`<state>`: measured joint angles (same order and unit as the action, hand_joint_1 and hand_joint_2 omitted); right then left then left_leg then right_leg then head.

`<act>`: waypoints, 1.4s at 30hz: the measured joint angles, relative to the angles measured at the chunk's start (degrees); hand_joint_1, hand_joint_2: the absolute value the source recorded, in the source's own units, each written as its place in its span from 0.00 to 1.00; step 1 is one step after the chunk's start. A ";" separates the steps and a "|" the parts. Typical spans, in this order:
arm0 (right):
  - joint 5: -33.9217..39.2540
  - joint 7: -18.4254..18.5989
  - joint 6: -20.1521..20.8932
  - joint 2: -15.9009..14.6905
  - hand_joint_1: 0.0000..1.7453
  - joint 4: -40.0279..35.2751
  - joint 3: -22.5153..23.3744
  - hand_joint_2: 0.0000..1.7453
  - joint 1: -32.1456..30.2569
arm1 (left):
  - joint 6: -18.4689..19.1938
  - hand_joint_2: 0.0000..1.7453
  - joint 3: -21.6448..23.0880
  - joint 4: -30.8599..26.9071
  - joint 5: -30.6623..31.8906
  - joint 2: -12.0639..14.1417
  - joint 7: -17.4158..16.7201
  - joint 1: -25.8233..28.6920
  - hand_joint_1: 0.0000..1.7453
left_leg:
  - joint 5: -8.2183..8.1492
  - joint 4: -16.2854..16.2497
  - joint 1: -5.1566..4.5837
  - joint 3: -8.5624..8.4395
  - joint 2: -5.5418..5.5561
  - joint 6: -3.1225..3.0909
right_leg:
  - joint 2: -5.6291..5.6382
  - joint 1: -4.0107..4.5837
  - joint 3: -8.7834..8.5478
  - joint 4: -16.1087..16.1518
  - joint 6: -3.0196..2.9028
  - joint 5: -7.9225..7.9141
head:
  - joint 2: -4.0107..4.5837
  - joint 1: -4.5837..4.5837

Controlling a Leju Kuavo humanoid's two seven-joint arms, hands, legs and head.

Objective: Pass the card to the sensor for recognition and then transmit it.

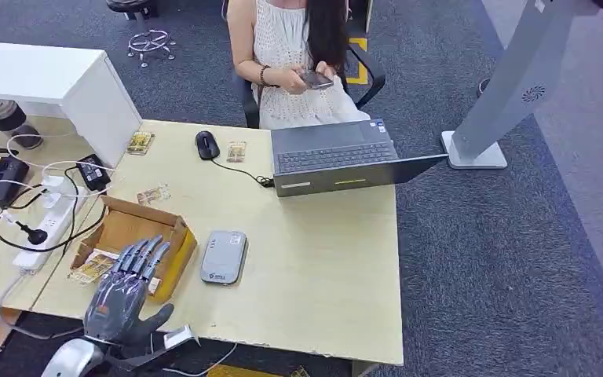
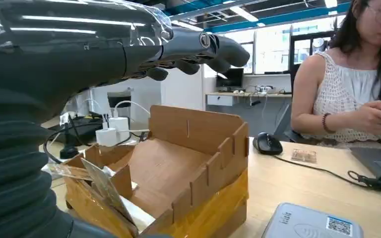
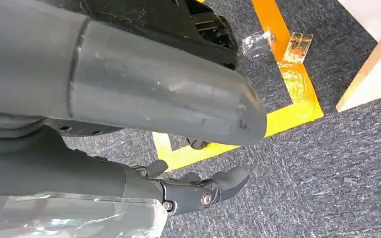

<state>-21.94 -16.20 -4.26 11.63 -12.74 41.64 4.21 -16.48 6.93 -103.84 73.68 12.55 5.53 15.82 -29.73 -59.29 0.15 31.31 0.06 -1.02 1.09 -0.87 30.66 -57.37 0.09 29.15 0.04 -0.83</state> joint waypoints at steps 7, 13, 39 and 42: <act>-0.94 0.37 -0.11 0.00 0.00 0.00 0.09 0.00 -0.02 | 0.44 1.00 -0.48 0.02 0.37 0.00 -0.99 0.63 0.00 | 0.00 0.00 0.00 -0.01 0.00 0.00 | -0.01 0.01 0.00 0.00 0.00 0.00 | 0.00 0.00; -2.05 1.09 -0.19 -0.11 0.00 0.00 0.11 0.00 -0.20 | -0.35 1.00 -4.68 1.12 1.38 -0.04 -2.62 0.90 0.00 | 0.00 0.00 0.00 -0.02 0.00 0.01 | -0.01 0.02 0.00 0.00 0.00 0.00 | 0.00 0.00; -3.96 1.97 1.20 -0.85 0.00 0.00 0.81 0.00 -1.30 | 0.52 1.00 -11.39 3.98 2.95 -2.67 -3.08 0.76 0.00 | 0.00 0.00 0.01 -0.03 0.02 0.00 | -0.03 0.01 -0.03 0.00 0.00 0.00 | 0.00 0.00; -3.96 1.97 1.20 -0.87 0.00 0.00 1.01 0.00 -1.31 | 0.57 1.00 -11.67 4.00 2.91 -2.86 -3.06 0.76 0.00 | 0.00 0.00 0.01 -0.02 0.02 0.00 | -0.03 0.01 -0.03 0.00 0.00 0.00 | 0.00 -0.02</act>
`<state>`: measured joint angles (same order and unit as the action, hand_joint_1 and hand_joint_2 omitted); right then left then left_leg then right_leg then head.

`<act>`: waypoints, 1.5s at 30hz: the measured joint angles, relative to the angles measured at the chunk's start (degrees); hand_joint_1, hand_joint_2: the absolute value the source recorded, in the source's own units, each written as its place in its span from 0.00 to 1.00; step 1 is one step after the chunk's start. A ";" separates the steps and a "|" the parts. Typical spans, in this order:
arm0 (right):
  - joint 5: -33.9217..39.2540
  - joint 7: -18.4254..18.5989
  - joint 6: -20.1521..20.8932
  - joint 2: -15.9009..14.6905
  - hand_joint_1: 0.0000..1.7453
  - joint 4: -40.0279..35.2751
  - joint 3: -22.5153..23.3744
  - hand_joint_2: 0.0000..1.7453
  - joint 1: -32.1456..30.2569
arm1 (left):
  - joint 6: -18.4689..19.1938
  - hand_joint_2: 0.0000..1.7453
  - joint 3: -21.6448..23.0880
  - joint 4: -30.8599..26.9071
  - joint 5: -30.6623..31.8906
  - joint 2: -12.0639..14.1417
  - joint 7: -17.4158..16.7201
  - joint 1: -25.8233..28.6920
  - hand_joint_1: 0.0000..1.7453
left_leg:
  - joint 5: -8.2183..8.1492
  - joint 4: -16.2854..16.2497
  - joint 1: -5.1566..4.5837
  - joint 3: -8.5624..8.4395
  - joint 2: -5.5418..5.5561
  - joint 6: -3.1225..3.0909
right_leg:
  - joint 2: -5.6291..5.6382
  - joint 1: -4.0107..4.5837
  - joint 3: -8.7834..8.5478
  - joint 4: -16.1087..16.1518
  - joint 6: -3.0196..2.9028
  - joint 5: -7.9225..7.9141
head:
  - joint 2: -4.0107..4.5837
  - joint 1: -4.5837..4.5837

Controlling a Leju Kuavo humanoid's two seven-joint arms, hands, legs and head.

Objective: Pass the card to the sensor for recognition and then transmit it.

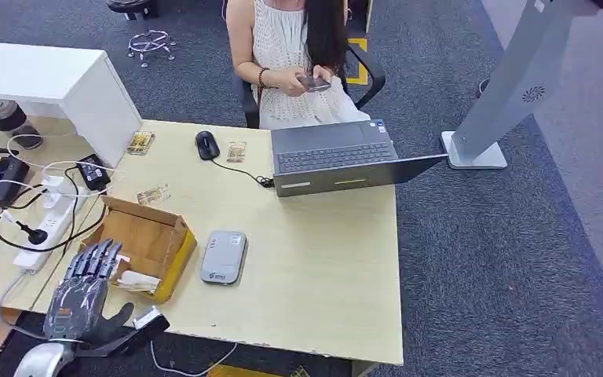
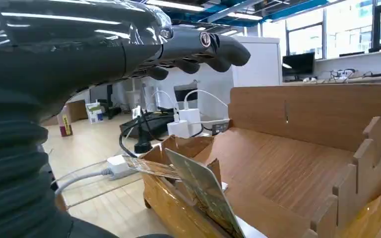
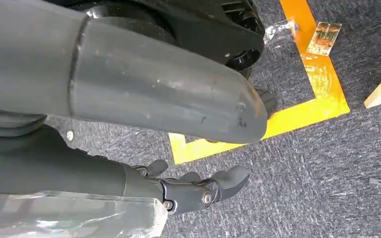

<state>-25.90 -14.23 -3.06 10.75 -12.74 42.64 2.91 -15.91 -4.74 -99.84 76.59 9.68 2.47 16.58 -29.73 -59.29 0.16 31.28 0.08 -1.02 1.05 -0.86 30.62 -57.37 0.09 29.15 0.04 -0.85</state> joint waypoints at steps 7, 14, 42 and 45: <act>-0.02 -0.13 0.02 -0.09 0.00 0.00 0.42 0.00 0.01 | 0.39 1.00 -0.26 0.04 0.04 -0.18 0.33 0.00 1.00 | 0.00 0.00 0.00 0.00 0.00 0.00 | 0.00 -0.01 -0.01 0.00 0.00 0.00 | 0.00 0.02; -0.15 -0.46 0.07 -0.28 0.00 0.00 0.83 0.00 0.01 | 2.32 1.00 -0.26 0.83 -0.90 -0.22 1.11 0.01 1.00 | 0.00 0.00 0.00 0.00 0.00 0.00 | 0.00 -0.01 -0.01 0.00 0.00 0.00 | 0.00 0.02; -5.23 0.13 1.14 -0.72 0.00 0.00 2.21 0.00 0.25 | 6.34 1.00 -0.33 7.48 -2.01 1.25 -1.34 -10.23 0.94 | 0.08 -0.01 0.00 -0.06 0.11 -0.01 | -0.09 0.01 -0.06 0.00 -0.03 -0.07 | 0.00 0.02; -5.44 0.15 1.20 -0.74 0.00 0.00 2.21 0.00 0.54 | 6.97 1.00 -0.28 10.09 -1.57 1.81 -1.99 -13.95 0.94 | 0.11 -0.01 0.00 -0.07 0.10 -0.02 | -0.08 0.01 -0.06 -0.01 -0.03 -0.09 | 0.00 0.02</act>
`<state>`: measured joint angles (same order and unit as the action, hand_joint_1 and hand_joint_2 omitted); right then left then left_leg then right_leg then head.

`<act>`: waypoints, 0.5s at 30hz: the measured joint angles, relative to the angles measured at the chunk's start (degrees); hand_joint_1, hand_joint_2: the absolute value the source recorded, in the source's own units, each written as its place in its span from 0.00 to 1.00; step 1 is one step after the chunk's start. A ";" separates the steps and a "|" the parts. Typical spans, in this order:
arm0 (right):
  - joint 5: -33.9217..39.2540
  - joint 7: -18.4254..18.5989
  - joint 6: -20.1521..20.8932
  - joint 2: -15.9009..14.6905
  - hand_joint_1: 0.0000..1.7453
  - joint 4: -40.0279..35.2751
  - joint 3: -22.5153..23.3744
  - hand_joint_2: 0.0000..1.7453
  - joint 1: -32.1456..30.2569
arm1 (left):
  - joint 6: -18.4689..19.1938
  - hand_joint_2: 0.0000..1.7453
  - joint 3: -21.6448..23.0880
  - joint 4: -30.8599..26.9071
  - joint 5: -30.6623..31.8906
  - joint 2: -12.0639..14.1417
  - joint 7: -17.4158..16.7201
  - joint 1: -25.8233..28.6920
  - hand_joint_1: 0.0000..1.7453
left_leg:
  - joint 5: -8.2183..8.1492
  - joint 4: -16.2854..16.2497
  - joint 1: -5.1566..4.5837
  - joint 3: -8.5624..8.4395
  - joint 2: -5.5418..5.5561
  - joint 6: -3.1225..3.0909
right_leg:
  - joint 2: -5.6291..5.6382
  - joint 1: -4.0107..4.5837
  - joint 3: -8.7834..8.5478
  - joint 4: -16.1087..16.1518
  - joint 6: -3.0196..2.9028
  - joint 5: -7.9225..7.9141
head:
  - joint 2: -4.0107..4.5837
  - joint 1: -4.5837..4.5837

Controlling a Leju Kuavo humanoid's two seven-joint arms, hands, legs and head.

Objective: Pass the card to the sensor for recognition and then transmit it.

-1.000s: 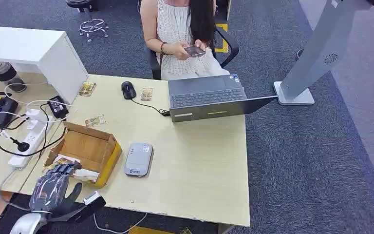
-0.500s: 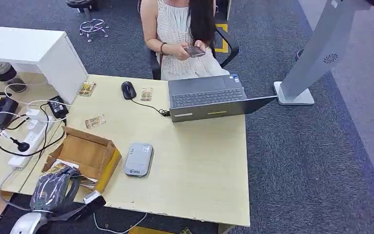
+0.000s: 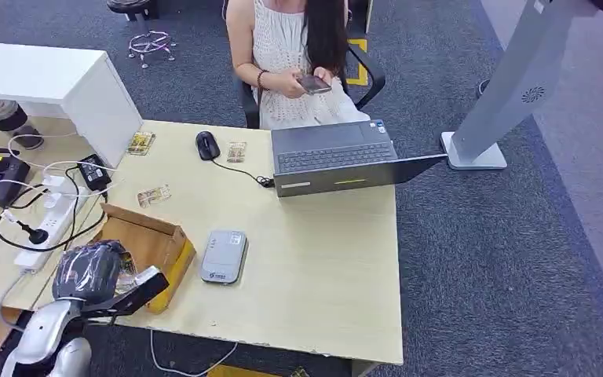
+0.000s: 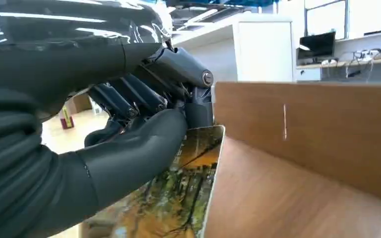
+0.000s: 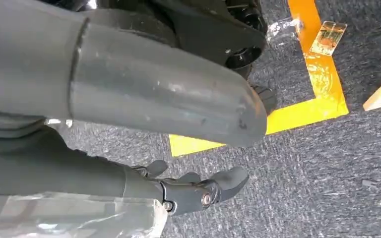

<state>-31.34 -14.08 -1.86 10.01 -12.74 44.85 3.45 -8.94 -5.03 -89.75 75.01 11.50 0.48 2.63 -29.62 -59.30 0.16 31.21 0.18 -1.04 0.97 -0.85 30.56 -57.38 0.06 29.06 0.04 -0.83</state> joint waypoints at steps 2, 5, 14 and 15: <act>-0.75 0.09 0.09 -0.02 0.00 0.00 -0.02 0.00 0.20 | 0.37 1.00 0.07 1.71 0.20 0.35 -0.39 -2.64 0.96 | 0.04 0.00 0.00 0.02 0.02 -0.01 | -0.01 0.00 0.00 0.00 0.02 -0.01 | 0.00 0.00; -0.88 0.17 0.26 -0.04 0.00 0.00 -0.02 0.00 0.42 | 0.61 1.00 0.20 3.53 0.31 0.92 -0.48 -5.20 1.00 | 0.04 0.00 0.00 0.01 0.00 -0.01 | 0.01 -0.01 0.00 0.00 0.02 -0.02 | 0.00 0.00; -0.88 0.17 0.29 -0.13 0.00 0.00 -0.02 0.00 0.43 | 1.92 1.00 1.84 5.58 0.61 1.14 -0.61 -10.57 1.00 | 0.04 -0.03 0.00 0.04 0.00 -0.01 | 0.02 -0.03 0.02 0.00 0.04 -0.04 | 0.00 0.00; -0.90 0.17 0.26 -0.13 0.00 0.00 -0.02 0.00 0.43 | 1.92 1.00 1.99 5.67 0.61 1.16 -0.61 -10.83 1.00 | 0.04 -0.03 0.00 0.03 0.00 -0.01 | 0.02 -0.03 0.02 0.00 0.05 -0.04 | 0.00 0.00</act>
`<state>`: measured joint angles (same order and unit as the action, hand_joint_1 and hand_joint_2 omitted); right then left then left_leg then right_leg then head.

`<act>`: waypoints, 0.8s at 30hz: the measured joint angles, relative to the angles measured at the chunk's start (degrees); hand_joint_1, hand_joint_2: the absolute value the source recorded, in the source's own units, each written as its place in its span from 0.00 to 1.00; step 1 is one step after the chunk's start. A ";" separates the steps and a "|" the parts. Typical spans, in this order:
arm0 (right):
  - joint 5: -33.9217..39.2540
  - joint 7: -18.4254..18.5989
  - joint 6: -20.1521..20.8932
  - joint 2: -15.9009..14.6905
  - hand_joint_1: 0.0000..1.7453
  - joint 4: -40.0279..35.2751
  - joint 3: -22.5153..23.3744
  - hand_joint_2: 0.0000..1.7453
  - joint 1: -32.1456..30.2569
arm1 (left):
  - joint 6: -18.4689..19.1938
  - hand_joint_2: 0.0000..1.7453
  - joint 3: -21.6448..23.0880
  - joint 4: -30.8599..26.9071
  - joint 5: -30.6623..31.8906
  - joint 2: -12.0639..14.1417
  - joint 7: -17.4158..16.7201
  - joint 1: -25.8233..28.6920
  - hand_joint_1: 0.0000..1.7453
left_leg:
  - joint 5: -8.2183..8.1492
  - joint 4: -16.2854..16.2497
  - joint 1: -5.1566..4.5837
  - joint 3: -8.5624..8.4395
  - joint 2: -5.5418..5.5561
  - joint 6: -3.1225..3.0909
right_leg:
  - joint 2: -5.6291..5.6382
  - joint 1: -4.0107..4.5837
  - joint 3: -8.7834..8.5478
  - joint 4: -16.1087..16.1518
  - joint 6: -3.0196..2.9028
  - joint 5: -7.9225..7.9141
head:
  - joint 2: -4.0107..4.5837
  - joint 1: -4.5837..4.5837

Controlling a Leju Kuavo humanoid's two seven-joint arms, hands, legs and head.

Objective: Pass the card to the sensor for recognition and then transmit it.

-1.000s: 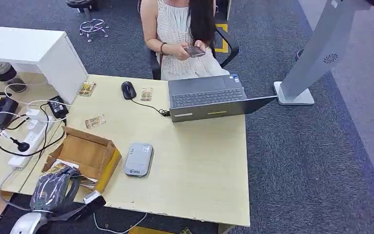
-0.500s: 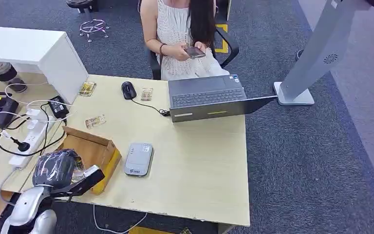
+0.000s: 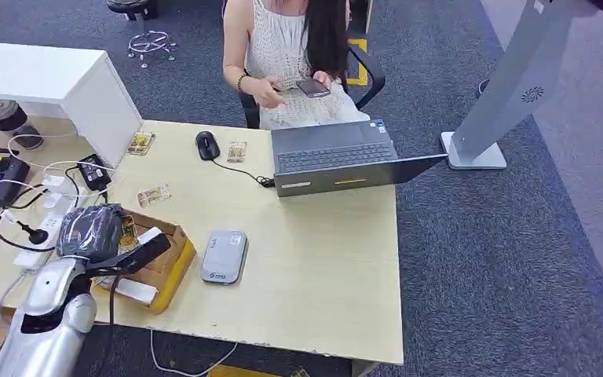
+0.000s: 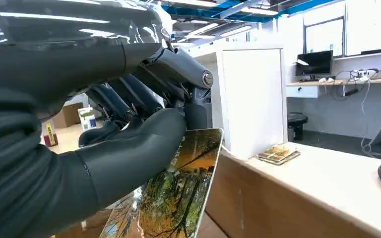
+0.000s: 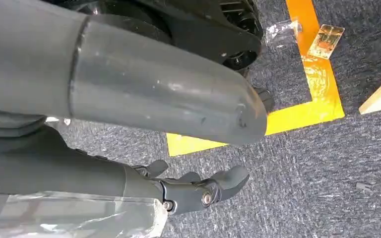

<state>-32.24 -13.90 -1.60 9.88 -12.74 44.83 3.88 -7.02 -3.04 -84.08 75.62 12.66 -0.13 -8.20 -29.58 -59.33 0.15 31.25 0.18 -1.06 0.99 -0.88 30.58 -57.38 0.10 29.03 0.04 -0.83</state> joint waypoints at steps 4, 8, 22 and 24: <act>0.00 0.00 0.00 0.00 0.00 0.00 0.00 0.00 0.01 | 0.00 1.00 0.33 0.28 -0.02 0.13 0.00 -0.55 1.00 | 0.00 -0.01 0.00 -0.01 -0.01 0.00 | -0.01 0.01 0.02 0.00 0.00 0.00 | 0.00 0.00; -0.11 -0.02 -0.15 0.00 0.00 0.00 0.00 0.00 0.01 | 0.70 1.00 1.71 0.13 -0.61 0.20 0.00 -1.75 1.00 | 0.00 -0.01 0.00 -0.01 0.01 0.00 | -0.02 0.01 0.01 0.00 0.00 0.00 | 0.00 0.00; -2.97 1.27 -1.21 1.31 0.00 0.04 0.00 0.00 0.86 | 16.85 1.00 12.91 -0.20 -11.47 0.15 -5.68 -26.74 1.00 | 0.22 -0.11 0.03 0.13 0.07 -0.12 | -0.07 0.02 0.09 -0.01 0.06 -0.26 | 0.00 0.00; -3.15 1.38 0.40 1.25 0.00 0.04 0.00 0.00 0.85 | 17.97 1.00 13.77 1.93 -12.96 0.13 -7.09 -31.64 1.00 | 0.22 -0.11 0.03 0.13 0.07 -0.12 | -0.07 0.02 0.09 -0.01 0.06 -0.26 | 0.00 0.00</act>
<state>-35.39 -12.52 -1.20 11.12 -12.70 44.83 4.72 10.95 10.73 -82.15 62.66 12.79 -7.22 -39.84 -29.35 -59.44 0.18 31.37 0.25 -1.18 0.92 -0.86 30.67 -57.39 0.16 28.76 0.04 -0.83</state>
